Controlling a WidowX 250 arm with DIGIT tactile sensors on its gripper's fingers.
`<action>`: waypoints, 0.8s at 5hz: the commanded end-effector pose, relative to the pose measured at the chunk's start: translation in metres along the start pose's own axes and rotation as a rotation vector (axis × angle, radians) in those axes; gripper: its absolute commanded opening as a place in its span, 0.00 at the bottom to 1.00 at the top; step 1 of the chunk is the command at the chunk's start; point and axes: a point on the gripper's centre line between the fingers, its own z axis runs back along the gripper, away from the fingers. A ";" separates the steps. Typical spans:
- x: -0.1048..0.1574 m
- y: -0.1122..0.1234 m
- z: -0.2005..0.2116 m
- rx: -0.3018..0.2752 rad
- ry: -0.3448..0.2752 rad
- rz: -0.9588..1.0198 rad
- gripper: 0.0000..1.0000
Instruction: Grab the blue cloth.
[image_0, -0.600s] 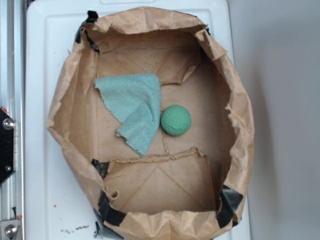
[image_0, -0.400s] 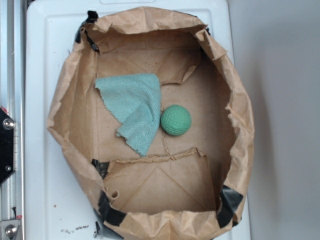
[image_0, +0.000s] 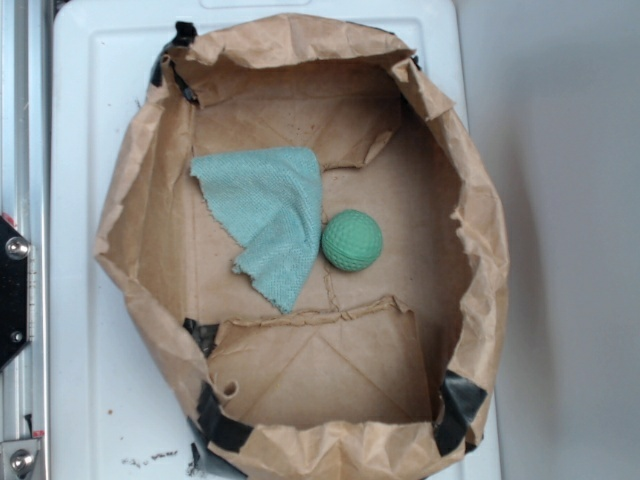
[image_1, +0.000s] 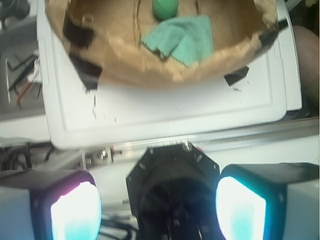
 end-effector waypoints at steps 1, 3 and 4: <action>0.038 -0.001 -0.011 0.014 -0.061 0.047 1.00; 0.063 0.005 -0.031 0.051 -0.097 0.099 1.00; 0.074 0.007 -0.040 0.076 -0.095 0.118 1.00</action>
